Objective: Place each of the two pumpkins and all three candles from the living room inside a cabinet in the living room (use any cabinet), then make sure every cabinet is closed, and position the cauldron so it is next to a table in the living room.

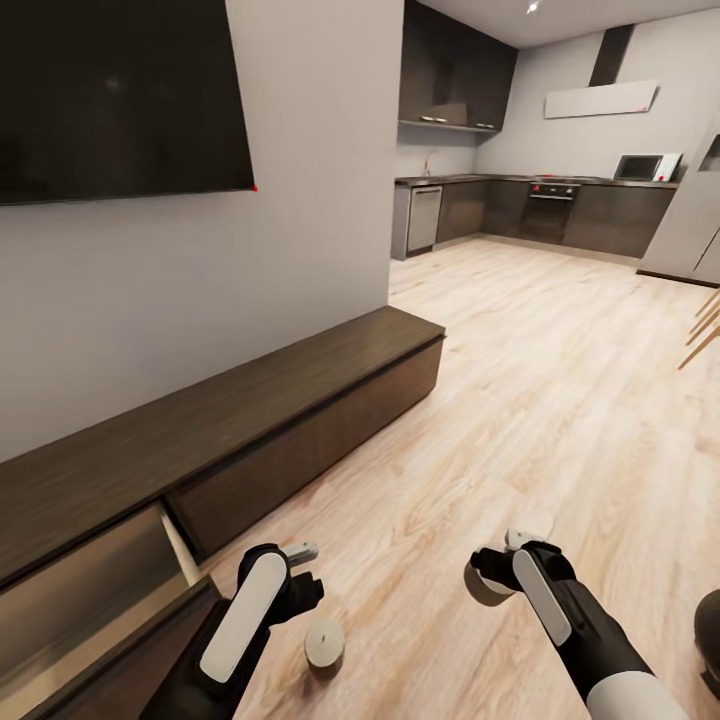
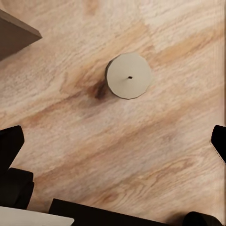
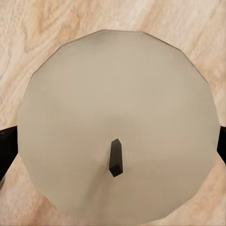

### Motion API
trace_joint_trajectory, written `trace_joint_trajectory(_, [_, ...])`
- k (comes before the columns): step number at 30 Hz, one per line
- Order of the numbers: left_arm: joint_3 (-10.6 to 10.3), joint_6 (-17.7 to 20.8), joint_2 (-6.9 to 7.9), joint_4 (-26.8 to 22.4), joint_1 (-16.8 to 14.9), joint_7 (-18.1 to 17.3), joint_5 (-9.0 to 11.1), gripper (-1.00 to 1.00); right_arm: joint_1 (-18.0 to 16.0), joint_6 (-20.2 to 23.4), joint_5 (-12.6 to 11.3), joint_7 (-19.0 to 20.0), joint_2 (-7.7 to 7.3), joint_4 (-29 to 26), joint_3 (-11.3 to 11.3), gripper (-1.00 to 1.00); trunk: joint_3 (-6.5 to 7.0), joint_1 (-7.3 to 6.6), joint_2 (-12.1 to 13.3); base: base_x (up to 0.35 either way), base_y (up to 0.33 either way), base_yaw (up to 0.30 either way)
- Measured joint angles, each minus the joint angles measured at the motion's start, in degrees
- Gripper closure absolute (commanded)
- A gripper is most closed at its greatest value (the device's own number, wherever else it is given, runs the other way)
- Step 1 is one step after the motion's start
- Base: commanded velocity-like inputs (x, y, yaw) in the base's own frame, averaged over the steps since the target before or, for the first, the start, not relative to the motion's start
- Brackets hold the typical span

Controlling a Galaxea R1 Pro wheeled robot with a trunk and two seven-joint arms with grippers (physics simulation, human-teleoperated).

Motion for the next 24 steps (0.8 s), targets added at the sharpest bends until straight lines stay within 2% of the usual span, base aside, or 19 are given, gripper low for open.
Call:
trace_joint_trajectory(12, [-0.05, -0.35, 0.08, 0.09, 0.00, 0.01, 0.01, -1.00, 0.01, 0.00, -0.04, 0.07, 0.02, 0.02, 0.00, 1.00, 0.00, -0.01, 0.00, 0.099, -0.008, 0.000])
trace_joint_trajectory(21, [-0.05, -1.18, -0.14, -0.05, 0.00, 0.03, 0.02, -1.00, 0.01, 0.12, -0.09, 0.31, 0.03, -0.22, 0.01, 1.00, 0.00, 0.00, 0.00, 0.012, 0.000, 0.000])
trace_joint_trajectory(24, [-0.05, -1.36, -0.49, -0.08, 0.00, 0.07, 0.03, -1.00, 0.00, 0.21, -0.13, 0.33, 0.02, -0.32, 0.00, 1.00, -0.54, 0.66, -1.19, 0.000, 0.000, 0.000])
